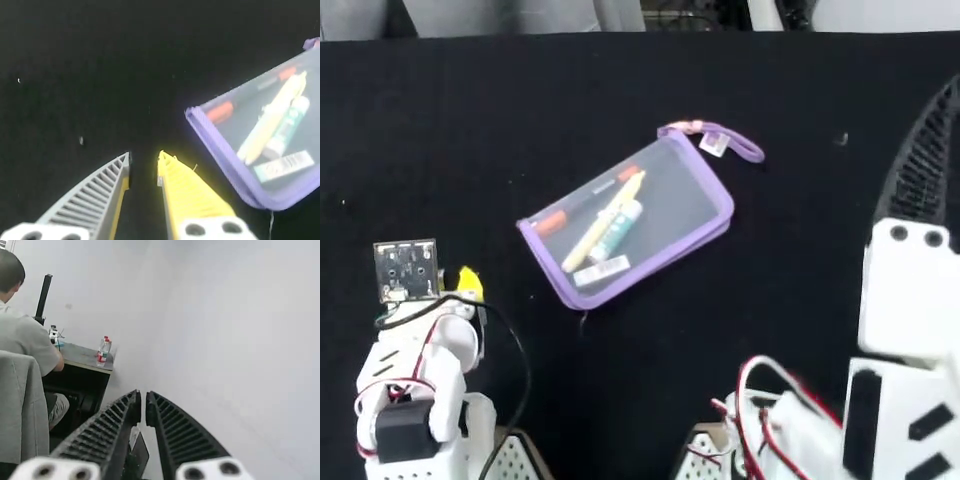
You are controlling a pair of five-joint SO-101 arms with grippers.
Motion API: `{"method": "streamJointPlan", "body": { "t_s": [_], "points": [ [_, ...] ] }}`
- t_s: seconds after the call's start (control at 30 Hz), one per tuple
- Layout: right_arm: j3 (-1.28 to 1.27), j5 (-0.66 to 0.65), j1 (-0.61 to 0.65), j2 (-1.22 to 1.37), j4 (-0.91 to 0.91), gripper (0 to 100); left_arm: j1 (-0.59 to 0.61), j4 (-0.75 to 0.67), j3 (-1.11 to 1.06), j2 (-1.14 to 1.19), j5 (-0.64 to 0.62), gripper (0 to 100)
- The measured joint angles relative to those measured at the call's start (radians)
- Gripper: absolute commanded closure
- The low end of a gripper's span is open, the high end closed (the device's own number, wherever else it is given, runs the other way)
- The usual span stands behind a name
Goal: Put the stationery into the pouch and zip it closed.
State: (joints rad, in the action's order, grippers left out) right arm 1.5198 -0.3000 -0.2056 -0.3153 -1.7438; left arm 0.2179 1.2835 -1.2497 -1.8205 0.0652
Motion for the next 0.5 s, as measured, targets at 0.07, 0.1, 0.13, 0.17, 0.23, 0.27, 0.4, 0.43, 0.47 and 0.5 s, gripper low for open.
{"method": "streamJointPlan", "body": {
  "t_s": [0.07, 0.1, 0.13, 0.17, 0.23, 0.27, 0.4, 0.43, 0.47, 0.5],
  "points": [
    [-0.097, 0.000, 0.000, -0.061, 0.000, 98.7, 0.000, 0.000, -0.035, 0.000, 0.000, 90],
    [-0.153, 0.000, 0.000, -0.097, 0.000, 98.7, 0.000, 0.000, -0.057, 0.000, 0.000, 90],
    [-0.209, 0.000, 0.000, -0.133, 0.000, 98.7, 0.000, 0.000, -0.077, 0.000, 0.000, 90],
    [-0.265, 0.000, 0.000, -0.169, 0.000, 98.7, 0.000, 0.000, -0.092, 0.000, 0.000, 90],
    [-0.387, 0.000, 0.000, -0.244, 0.000, 98.7, 0.000, 0.000, -0.110, 0.000, 0.000, 90],
    [-0.446, 0.000, 0.000, -0.281, 0.000, 98.7, 0.000, 0.002, -0.123, 0.000, 0.000, 90],
    [-0.683, 0.000, 0.002, -0.411, 0.000, 98.7, -0.002, 0.006, -0.170, 0.000, 0.000, 90],
    [-0.738, 0.000, 0.002, -0.440, 0.003, 98.7, -0.002, 0.006, -0.187, 0.000, 0.000, 90],
    [-0.798, 0.000, 0.002, -0.471, 0.005, 98.7, -0.002, 0.006, -0.207, 0.000, 0.000, 90],
    [-0.856, 0.000, 0.002, -0.503, 0.018, 98.7, -0.002, 0.006, -0.229, 0.000, 0.000, 90]
  ]
}}
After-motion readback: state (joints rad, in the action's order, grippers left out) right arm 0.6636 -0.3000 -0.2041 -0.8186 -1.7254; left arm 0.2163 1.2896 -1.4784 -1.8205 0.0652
